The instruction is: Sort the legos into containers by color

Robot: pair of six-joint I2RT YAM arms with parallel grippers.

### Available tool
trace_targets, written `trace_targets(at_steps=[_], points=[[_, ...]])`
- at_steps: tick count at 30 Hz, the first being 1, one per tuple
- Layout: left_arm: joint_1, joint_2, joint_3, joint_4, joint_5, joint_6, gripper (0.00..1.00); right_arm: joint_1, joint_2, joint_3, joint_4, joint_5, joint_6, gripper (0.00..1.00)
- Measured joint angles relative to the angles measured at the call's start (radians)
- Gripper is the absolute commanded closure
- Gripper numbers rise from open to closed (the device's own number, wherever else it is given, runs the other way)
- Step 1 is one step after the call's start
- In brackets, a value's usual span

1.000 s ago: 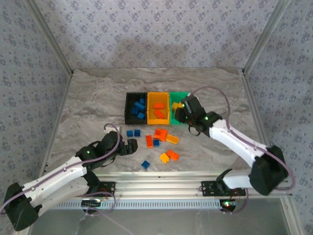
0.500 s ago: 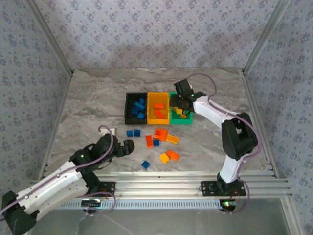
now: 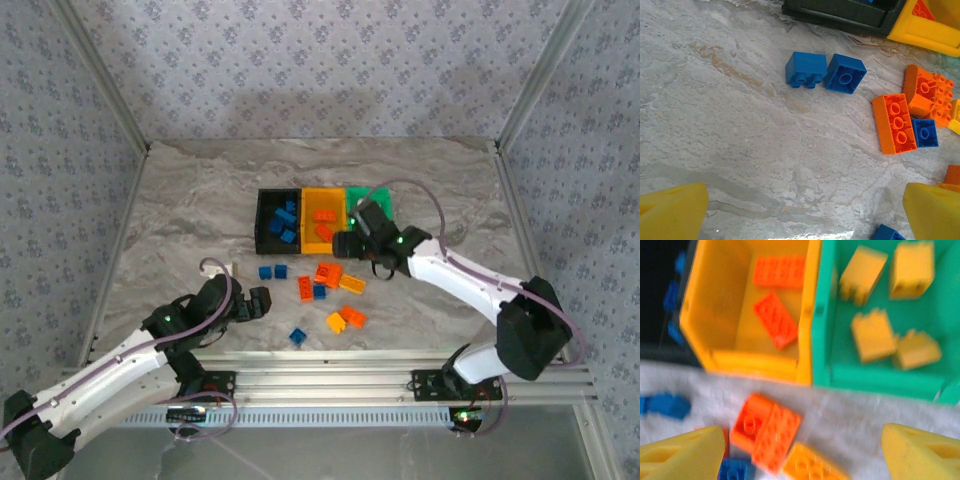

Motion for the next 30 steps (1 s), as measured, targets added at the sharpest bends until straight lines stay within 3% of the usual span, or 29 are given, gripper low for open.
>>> trace_targets(at_steps=[9,17,30], points=[[0.007,-0.004,0.0,-0.008,-0.01,0.003,0.0,0.169,-0.112,-0.232,-0.093,-0.014,0.032,0.27],[0.011,-0.004,0.0,-0.008,-0.01,0.003,0.0,0.284,-0.108,-0.295,-0.137,-0.013,0.053,0.23],[0.013,-0.004,0.0,-0.009,-0.01,0.003,0.0,0.314,0.029,-0.253,-0.107,0.028,0.031,0.27]])
